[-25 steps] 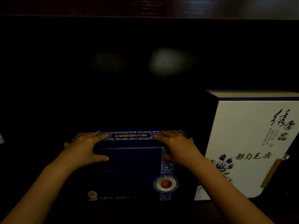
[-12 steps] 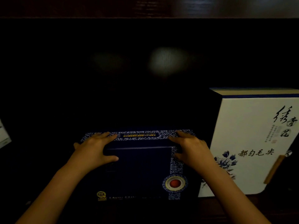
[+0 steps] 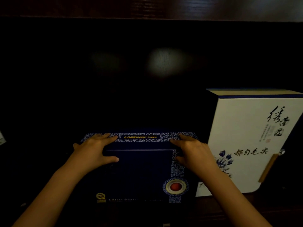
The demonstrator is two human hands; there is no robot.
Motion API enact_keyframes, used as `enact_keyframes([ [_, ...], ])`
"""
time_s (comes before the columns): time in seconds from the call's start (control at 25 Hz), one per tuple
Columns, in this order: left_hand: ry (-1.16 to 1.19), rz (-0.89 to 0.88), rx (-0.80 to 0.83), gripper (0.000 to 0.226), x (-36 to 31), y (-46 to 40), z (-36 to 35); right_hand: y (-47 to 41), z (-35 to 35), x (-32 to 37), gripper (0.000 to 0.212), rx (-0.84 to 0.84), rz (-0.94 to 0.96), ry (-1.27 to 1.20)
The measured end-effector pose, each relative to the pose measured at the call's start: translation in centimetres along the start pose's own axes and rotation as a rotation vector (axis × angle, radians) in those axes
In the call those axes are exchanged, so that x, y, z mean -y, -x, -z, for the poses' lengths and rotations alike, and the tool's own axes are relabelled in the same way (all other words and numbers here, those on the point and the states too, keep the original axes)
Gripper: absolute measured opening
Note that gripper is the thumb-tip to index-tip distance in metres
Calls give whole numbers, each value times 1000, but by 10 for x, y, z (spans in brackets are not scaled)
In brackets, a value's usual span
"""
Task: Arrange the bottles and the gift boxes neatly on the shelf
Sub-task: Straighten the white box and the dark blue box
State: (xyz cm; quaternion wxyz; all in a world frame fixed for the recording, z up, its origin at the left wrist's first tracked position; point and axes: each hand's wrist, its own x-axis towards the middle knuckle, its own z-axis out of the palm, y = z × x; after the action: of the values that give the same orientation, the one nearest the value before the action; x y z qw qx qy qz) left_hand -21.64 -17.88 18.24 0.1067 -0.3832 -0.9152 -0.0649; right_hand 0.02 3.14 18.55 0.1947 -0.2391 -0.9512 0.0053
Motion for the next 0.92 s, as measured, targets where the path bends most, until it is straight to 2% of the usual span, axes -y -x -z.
enact_keyframes([
  [0.2, -1, 1, 10, 83, -2, 1, 2, 2, -3, 7, 52, -41, 43, 121],
  [0.44, -2, 4, -4, 83, -4, 3, 3, -1, 9, 0, 52, 6, 126, 104],
  [0.76, -39, 15, -27, 83, -14, 5, -2, -1, 4, -9, 50, -34, 152, 98],
  [0.92, -33, 12, -42, 83, -12, 5, -4, 1, -2, -10, 55, -71, 175, 97],
])
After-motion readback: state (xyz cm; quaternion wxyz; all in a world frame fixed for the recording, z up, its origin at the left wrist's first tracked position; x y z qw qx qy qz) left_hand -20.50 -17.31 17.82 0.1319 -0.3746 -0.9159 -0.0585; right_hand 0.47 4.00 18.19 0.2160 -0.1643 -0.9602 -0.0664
